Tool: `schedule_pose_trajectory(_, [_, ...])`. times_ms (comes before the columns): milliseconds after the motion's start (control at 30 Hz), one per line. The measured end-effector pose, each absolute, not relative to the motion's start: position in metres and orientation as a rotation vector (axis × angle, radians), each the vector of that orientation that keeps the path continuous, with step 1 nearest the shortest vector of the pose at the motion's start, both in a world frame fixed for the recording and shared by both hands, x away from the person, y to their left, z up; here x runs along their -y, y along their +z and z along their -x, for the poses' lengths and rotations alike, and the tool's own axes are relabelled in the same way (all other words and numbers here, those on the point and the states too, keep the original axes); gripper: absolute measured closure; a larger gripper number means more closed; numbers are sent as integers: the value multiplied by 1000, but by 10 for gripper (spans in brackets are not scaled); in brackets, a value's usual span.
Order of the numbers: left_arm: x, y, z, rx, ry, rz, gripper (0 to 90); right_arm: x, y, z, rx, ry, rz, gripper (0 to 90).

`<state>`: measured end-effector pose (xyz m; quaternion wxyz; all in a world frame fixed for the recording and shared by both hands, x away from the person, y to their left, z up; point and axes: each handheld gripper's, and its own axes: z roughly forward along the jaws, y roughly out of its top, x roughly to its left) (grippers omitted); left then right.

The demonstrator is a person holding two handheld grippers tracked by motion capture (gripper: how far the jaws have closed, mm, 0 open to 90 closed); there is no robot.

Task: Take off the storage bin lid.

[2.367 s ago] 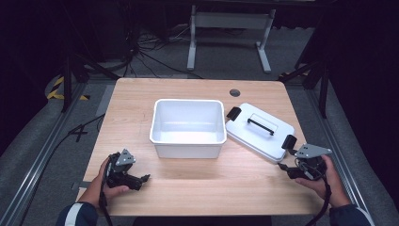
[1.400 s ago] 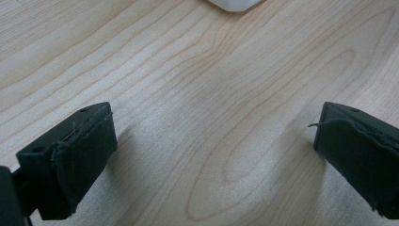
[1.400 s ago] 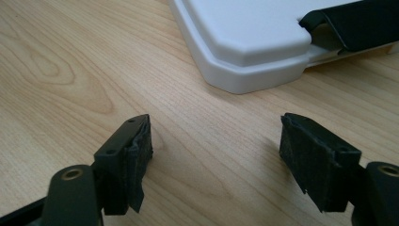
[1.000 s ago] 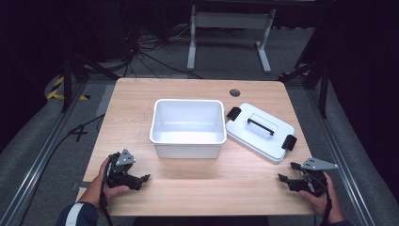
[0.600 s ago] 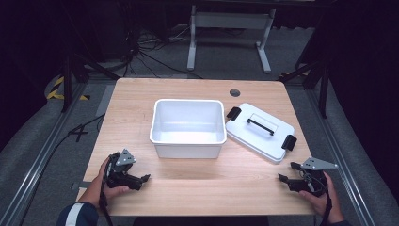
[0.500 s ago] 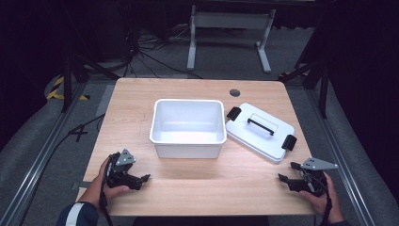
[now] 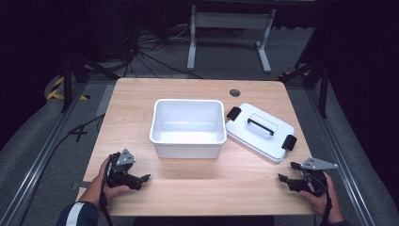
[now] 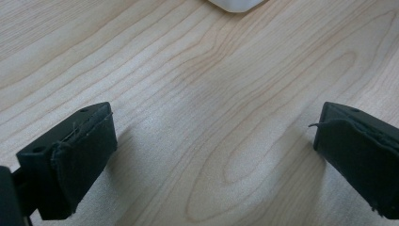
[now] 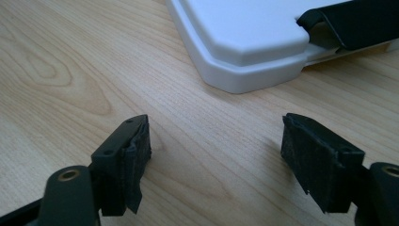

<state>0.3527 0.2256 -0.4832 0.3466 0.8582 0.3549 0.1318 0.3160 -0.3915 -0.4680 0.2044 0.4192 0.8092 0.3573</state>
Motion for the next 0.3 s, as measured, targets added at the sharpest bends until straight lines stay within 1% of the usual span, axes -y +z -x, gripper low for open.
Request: schedule_pose_trajectory(300, [-226, -483, -354, -908, 347, -2239, 2, 391, -468, -316, -2255, 995, -1171, 243])
